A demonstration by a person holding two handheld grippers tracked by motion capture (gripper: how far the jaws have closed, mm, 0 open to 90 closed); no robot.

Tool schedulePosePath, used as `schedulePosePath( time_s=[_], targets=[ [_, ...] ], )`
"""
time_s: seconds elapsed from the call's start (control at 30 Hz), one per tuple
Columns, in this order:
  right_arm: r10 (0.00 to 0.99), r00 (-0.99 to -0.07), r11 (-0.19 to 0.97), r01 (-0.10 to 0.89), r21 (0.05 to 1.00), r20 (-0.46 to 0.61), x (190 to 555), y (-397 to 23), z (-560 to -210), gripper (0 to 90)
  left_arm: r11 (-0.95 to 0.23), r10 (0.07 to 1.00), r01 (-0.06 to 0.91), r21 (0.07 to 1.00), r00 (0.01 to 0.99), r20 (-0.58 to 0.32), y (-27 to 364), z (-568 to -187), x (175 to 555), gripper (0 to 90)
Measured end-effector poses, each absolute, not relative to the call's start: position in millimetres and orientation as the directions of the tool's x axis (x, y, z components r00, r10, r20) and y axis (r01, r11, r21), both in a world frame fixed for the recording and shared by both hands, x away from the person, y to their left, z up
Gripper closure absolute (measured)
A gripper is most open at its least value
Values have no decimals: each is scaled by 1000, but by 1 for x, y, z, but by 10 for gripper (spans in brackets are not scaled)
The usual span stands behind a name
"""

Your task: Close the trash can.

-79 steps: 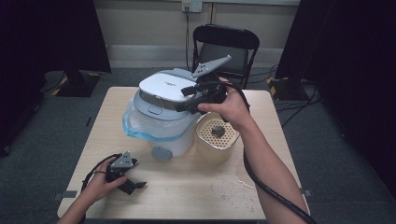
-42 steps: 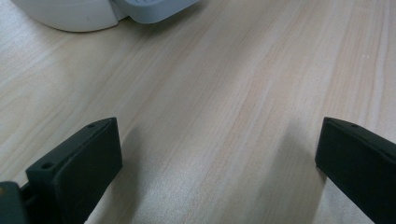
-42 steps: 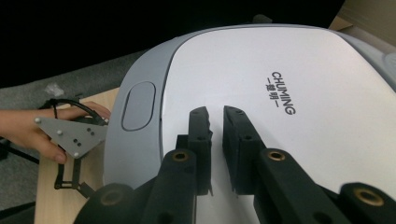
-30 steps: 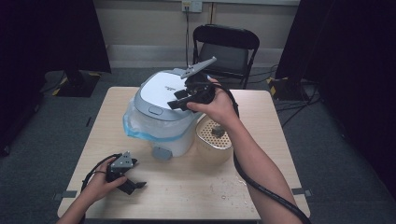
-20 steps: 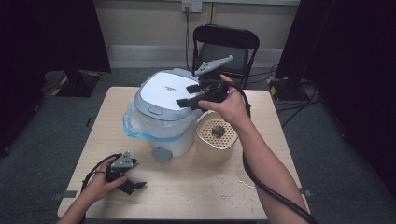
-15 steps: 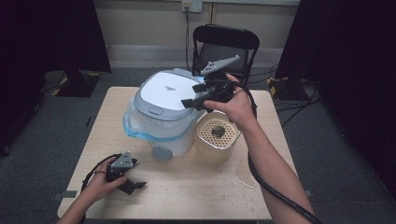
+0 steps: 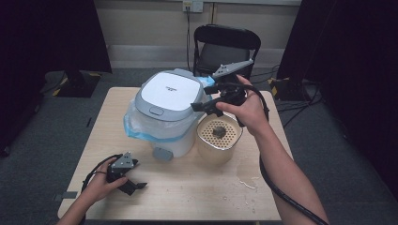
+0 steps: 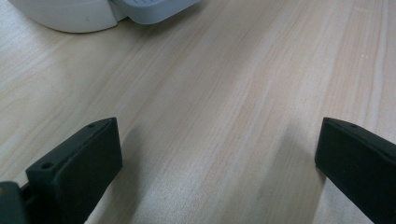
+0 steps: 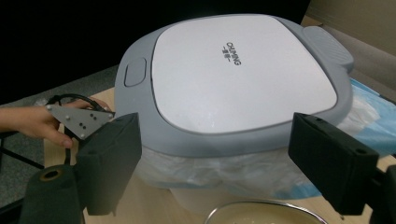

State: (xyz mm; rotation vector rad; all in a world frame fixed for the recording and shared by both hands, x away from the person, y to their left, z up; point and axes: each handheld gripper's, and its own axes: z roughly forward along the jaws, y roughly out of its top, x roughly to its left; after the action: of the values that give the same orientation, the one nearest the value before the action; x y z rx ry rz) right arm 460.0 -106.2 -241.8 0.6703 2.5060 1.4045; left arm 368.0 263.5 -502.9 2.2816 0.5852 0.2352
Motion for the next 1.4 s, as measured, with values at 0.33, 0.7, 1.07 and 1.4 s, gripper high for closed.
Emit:
schedulePosePath(
  time_s=[0.33,0.7,1.07,1.4],
  targets=[
    [484,-873,433,299,850,61,450,-124,-248,170,-610,478,339,716,878,-8,264,-503,368,0],
    [511,-856,439,331,835,71,442,-145,-271,173,-611,478,339,716,878,-8,263,-503,368,0],
    [529,-846,436,337,834,66,433,-164,-285,177,-609,480,338,717,877,-6,263,-503,368,0],
    [540,-840,442,342,829,59,424,-177,-297,179,-608,480,338,718,877,-6,263,-503,368,0]
  ],
)
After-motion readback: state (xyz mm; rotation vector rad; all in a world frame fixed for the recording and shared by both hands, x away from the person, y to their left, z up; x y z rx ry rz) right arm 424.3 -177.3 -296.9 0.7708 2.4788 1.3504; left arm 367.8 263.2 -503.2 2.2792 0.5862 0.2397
